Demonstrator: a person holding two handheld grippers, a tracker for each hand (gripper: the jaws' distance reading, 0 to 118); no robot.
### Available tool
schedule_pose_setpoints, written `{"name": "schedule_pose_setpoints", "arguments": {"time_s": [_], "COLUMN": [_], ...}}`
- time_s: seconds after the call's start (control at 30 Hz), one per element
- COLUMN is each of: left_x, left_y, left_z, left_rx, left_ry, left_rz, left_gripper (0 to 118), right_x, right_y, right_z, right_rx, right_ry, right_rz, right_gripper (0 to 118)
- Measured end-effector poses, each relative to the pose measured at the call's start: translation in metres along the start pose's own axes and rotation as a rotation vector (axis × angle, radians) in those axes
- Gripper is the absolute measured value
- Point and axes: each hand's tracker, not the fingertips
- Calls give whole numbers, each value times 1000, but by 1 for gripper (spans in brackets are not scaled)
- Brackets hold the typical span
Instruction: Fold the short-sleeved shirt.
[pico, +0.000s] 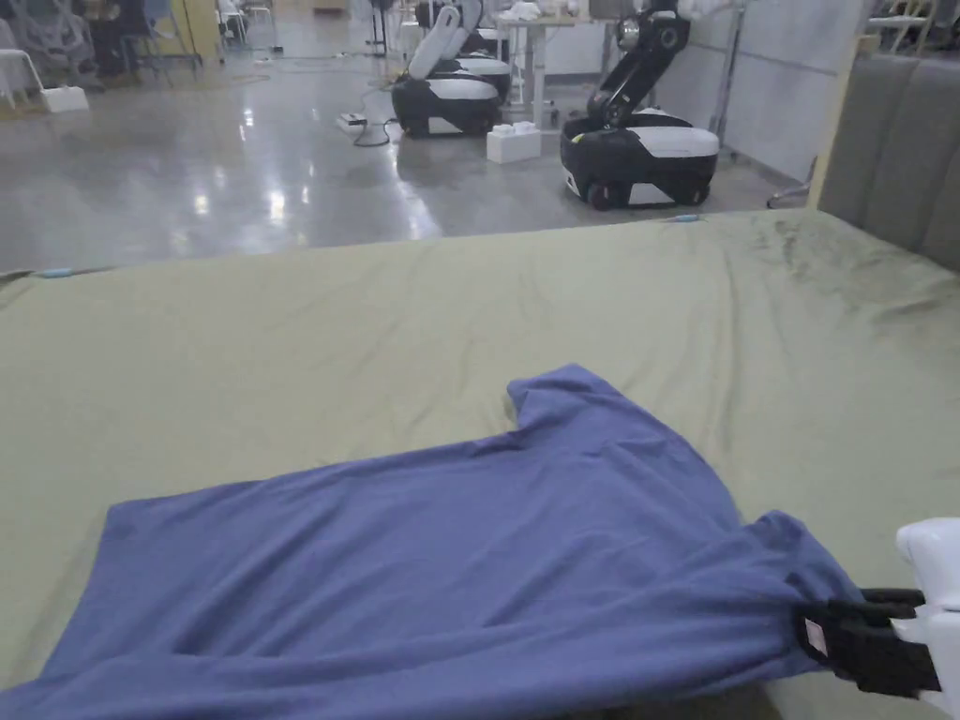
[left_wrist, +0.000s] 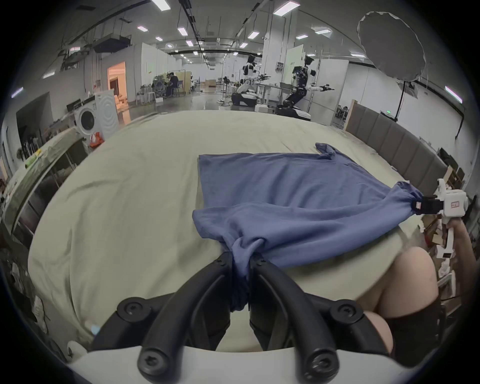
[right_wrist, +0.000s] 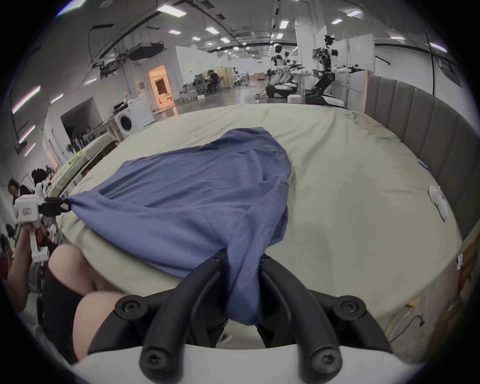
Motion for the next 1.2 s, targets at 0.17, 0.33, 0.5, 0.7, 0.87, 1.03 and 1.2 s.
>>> {"name": "schedule_pose_setpoints", "arguments": {"time_s": [0.17, 0.33, 0.5, 0.7, 0.87, 1.03, 1.2], "left_x": [-4, -1, -16, -6, -30, -52, -66], "left_y": [-53, -82, -60, 40, 133, 172, 145], "left_z": [-6, 26, 75, 45, -84, -234, -303], "left_rx": [-93, 129, 246, 365, 247, -22, -208], "left_ry": [7, 90, 102, 20, 54, 257, 239], "left_rz": [71, 64, 187, 165, 66, -50, 25], "left_gripper": [111, 118, 34, 0, 41, 118, 93], "right_x": [-15, -11, -28, -59, -68, -78, -73], "right_y": [-41, -63, -43, 37, 97, 129, 145], "right_z": [-11, 0, 63, 61, 8, -35, -65], "right_rx": [-86, 46, 342, 455, 402, 349, 292], "right_ry": [-40, -245, -226, -186, -134, -58, -39], "right_rz": [41, 9, -79, 79, 139, 197, 254], "right_gripper": [89, 117, 49, 3, 3, 3, 3]}}
